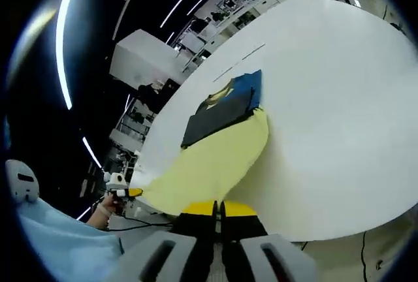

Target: Fold the garment on the visible template until the final outline fits inside the template.

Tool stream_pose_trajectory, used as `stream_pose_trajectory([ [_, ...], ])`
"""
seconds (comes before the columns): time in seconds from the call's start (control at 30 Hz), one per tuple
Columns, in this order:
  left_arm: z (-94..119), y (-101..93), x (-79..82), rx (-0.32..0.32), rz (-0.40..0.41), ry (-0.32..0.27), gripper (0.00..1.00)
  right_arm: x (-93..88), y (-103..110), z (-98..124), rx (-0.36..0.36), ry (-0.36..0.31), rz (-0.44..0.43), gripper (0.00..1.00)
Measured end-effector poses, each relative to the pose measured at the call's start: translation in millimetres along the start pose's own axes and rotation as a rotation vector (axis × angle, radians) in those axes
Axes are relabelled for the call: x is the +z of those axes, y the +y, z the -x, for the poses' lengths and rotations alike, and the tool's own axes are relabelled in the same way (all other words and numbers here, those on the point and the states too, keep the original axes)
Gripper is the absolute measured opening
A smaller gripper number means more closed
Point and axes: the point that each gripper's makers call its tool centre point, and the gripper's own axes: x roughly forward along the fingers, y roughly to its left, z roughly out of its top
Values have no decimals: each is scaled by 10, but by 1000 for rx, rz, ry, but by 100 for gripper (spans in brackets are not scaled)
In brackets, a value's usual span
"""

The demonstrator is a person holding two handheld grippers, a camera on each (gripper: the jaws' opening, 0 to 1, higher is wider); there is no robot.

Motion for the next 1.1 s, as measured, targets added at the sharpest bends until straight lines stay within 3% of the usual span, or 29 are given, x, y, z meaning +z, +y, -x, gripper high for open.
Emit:
stream_pose_trajectory([
  [0.27, 92, -114, -171, -4, 30, 40, 0, -141, 165, 137, -3, 22, -36, 0],
  [0.47, 81, -45, -211, 3, 49, 57, 0, -197, 150, 129, -11, 37, -59, 0],
  [0.7, 51, -5, 27, -13, 80, 2, 0, -14, 164, 61, 5, -6, -103, 0],
  [0.9, -8, 126, 327, -21, 64, -49, 0, 339, 214, -53, 81, -93, -159, 0],
  [1.1, -129, 227, 774, -40, 58, -127, 0, 710, 236, -201, 94, -122, -114, 0],
])
